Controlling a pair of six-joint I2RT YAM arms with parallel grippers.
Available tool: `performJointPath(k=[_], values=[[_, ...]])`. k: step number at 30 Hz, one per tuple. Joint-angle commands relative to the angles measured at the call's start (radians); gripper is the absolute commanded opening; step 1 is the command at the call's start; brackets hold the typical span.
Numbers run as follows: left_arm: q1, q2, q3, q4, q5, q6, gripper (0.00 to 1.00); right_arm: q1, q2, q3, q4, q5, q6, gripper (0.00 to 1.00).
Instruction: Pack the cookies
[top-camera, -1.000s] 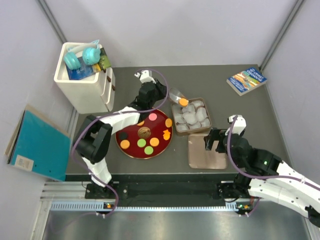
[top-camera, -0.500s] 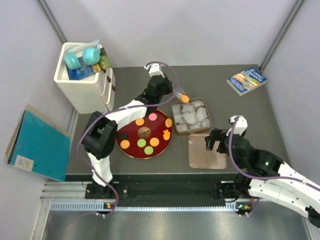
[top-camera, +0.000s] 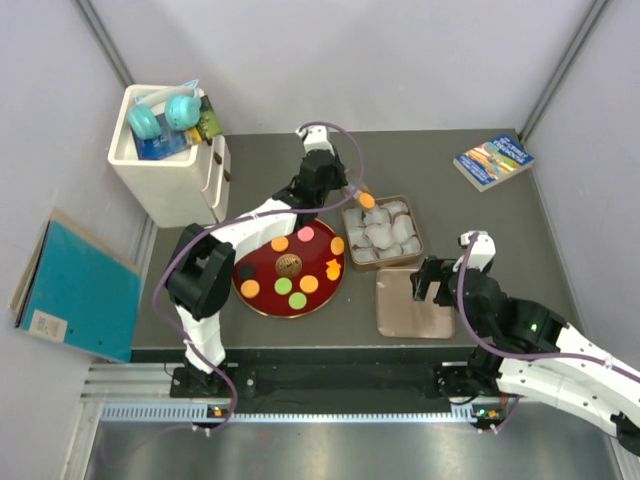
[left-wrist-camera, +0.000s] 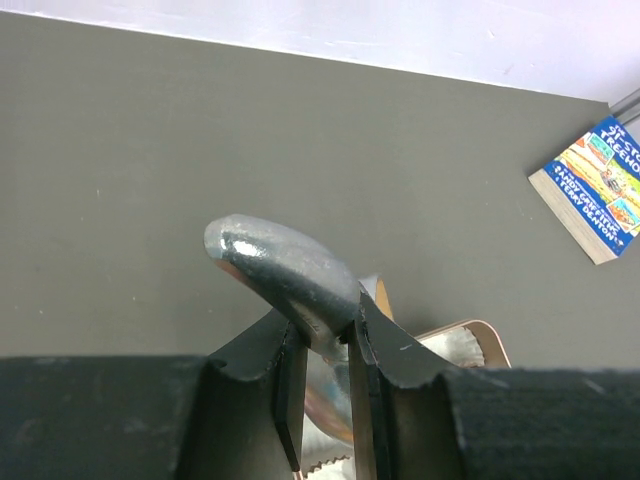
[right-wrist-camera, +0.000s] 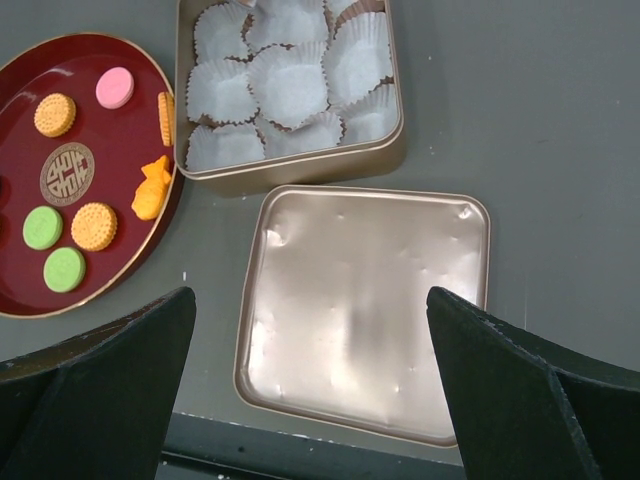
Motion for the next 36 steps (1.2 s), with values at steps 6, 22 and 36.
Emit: performJointPath(k=[6,22,36], values=[[-0.025,0.03,0.103,0.016,-0.061,0.083,0.0,-0.001,-0.022,0.014,0.005,0.027,-0.003,0.99],[-0.039,0.017,0.089,0.036,-0.104,0.134,0.0,-0.001,-0.022,0.011,0.007,0.024,-0.004,0.99],[-0.04,-0.025,0.062,0.035,-0.118,0.152,0.0,-0.001,-0.019,0.009,0.01,0.02,-0.001,0.99]])
